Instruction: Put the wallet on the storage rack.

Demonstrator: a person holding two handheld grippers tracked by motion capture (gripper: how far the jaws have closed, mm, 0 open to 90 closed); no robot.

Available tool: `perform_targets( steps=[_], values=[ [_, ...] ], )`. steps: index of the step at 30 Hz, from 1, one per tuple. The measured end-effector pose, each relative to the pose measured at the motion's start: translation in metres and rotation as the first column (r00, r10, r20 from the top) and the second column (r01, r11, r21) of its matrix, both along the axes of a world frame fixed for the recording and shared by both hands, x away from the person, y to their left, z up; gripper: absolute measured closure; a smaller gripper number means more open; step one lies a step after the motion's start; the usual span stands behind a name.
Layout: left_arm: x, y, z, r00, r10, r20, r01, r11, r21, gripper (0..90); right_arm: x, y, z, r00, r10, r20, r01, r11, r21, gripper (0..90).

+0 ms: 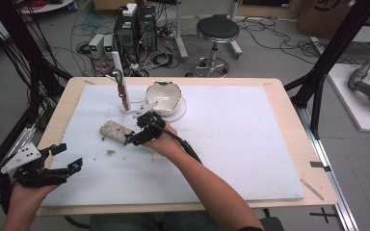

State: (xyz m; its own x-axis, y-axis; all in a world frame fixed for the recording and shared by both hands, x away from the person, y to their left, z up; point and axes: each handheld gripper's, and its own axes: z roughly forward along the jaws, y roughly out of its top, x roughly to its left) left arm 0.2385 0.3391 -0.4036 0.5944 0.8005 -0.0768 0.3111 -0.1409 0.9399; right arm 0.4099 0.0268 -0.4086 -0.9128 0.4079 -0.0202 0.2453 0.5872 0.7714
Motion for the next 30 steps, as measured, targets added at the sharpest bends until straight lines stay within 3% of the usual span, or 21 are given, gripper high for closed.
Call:
perform_targets(
  steps=[7,13,20,21,24,28,30],
  values=[
    [0.000,-0.002,0.000,1.0000,-0.004,0.000,0.004,1.0000,0.000,14.6,0.005,0.022,-0.009,0.9998,0.011,-0.018,-0.011,0.9997,-0.021,20.0],
    [0.000,-0.002,-0.001,1.0000,-0.005,-0.002,0.005,1.0000,0.002,14.6,0.010,0.037,-0.021,0.9989,-0.011,-0.046,0.009,0.9984,-0.055,20.0],
    [0.001,-0.003,-0.002,0.9999,-0.009,-0.006,0.009,0.9999,0.008,14.6,0.015,0.046,-0.037,0.9964,-0.020,-0.083,0.012,0.9961,-0.087,20.0],
    [0.001,-0.003,-0.002,0.9999,-0.010,-0.007,0.010,0.9999,0.009,14.6,0.015,0.048,-0.045,0.9965,-0.009,-0.083,0.000,0.9931,-0.117,18.3],
    [0.001,-0.004,-0.002,0.9999,-0.013,-0.008,0.014,0.9998,0.016,14.6,0.013,0.049,-0.045,0.9962,-0.022,-0.084,0.012,0.9932,-0.116,18.6],
    [0.001,-0.006,-0.002,0.9998,-0.014,-0.010,0.015,0.9997,0.017,14.6,0.015,0.047,-0.043,0.9980,-0.014,-0.062,0.006,0.9924,-0.123,32.0],
    [0.001,-0.006,-0.002,0.9998,-0.016,-0.010,0.016,0.9997,0.019,14.6,0.013,0.047,-0.041,0.9977,-0.024,-0.064,0.015,0.9912,-0.132,34.4]
  ],
)
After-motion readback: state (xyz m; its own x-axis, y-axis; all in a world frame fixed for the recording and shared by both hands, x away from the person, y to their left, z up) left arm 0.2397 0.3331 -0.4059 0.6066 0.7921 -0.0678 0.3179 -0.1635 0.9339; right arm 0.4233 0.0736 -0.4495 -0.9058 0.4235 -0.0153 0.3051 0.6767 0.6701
